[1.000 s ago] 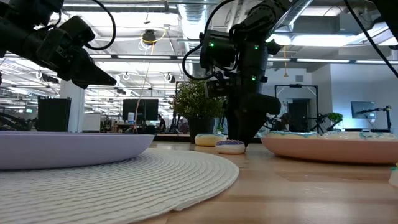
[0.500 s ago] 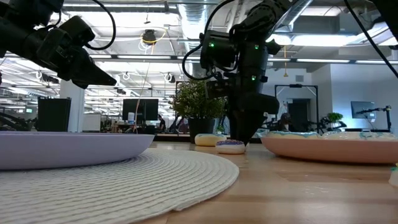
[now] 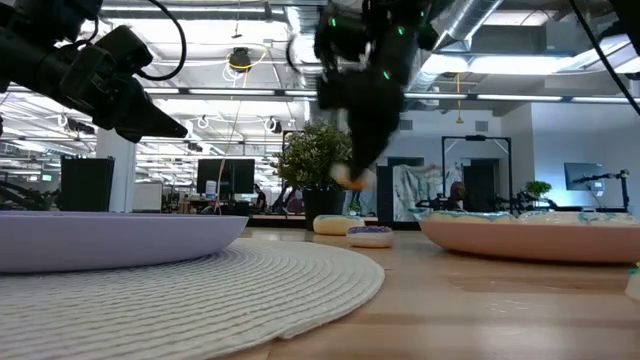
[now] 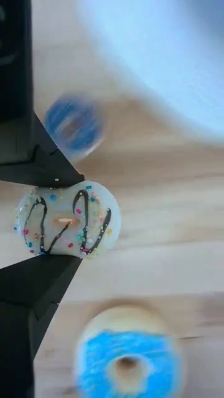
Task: Pick & Place donuts
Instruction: Put the small white donut on the violet plate
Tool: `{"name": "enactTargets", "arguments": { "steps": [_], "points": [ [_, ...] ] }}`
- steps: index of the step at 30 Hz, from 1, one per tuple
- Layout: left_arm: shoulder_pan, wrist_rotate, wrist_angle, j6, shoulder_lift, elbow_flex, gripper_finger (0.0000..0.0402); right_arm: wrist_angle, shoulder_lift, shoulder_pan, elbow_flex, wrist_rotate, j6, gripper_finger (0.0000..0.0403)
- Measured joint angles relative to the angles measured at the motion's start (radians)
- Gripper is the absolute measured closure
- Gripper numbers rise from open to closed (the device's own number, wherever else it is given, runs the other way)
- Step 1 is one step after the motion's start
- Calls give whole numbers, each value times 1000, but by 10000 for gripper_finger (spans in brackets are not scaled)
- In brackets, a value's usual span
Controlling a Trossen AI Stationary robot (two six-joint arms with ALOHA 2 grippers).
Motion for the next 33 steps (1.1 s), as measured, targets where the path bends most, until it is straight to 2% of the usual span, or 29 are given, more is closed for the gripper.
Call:
{"name": "enactTargets", "arguments": {
  "steps": [2, 6, 11, 14, 17, 20, 27, 31, 33],
  "points": [
    [0, -5, -1, 0, 0, 0, 401, 56, -4, 5, 19, -98, 68, 242],
    [0, -16, -4, 0, 0, 0, 401, 350, 7, 34, 16, -272, 204, 237],
    [0, -24, -7, 1, 0, 0, 401, 638, 63, 120, 14, -289, 230, 232],
    [0, -37, -10, 6, 0, 0, 401, 682, 100, 170, 32, -217, 206, 232],
    [0, -43, -4, 6, 0, 0, 401, 630, 173, 204, 121, -81, 204, 232],
    [0, -43, -2, 6, 0, 0, 401, 485, 270, 217, 282, -37, 204, 230],
    [0, -43, -3, 5, 0, 0, 401, 117, 527, 224, 665, -41, 205, 228],
    [0, -43, -4, 4, 0, 0, 401, 38, 609, 224, 802, -109, 205, 220],
    [0, -43, -4, 4, 0, 0, 401, 36, 624, 224, 827, -133, 205, 211]
  ]
}}
